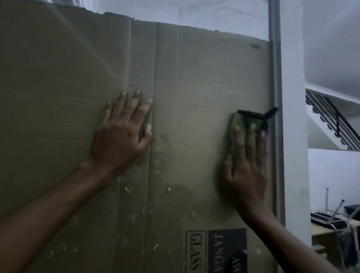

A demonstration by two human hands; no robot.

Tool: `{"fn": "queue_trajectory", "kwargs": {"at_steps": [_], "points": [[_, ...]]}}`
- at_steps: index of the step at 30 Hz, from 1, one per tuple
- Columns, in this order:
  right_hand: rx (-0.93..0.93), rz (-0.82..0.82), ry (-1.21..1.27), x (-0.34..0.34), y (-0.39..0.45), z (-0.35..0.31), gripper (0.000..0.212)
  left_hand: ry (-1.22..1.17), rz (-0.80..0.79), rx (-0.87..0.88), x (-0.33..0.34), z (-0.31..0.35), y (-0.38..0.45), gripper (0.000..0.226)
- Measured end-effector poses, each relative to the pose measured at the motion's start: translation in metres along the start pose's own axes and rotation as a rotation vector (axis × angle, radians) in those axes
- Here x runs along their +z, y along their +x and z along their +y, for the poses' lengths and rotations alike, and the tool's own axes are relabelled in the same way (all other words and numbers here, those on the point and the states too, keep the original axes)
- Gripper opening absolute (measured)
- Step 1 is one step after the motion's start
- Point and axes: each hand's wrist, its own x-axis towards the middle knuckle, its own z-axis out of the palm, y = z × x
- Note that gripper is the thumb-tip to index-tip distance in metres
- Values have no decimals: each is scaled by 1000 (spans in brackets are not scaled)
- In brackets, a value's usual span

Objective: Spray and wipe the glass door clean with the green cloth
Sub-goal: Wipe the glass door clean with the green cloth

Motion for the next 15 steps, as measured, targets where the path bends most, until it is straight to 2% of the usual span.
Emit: {"fn": "queue_trajectory", "kwargs": {"at_steps": [2,3,4,6,9,11,13,15], "points": [[-251,-55,-61,-3,-9,16,65,8,-9,-6,0,0,0,60],[-295,-55,-89,-7,-7,30,64,9,-13,-11,0,0,0,60],[-260,-40,-96,-12,-3,42,64,7,-16,-16,-1,0,0,60],[-77,-8,-47,-18,5,51,67,-1,-29,-27,-2,2,0,60],[126,3,-9,-11,4,27,74,-56,-49,-64,-6,8,-3,61],[177,39,5,-2,4,1,74,-87,-33,-92,-11,11,-11,59],[76,27,29,9,-2,-26,71,-68,-22,-77,-16,12,-23,57],[-177,-27,16,16,-12,-42,68,-35,-46,-53,-16,10,-34,57]]}}
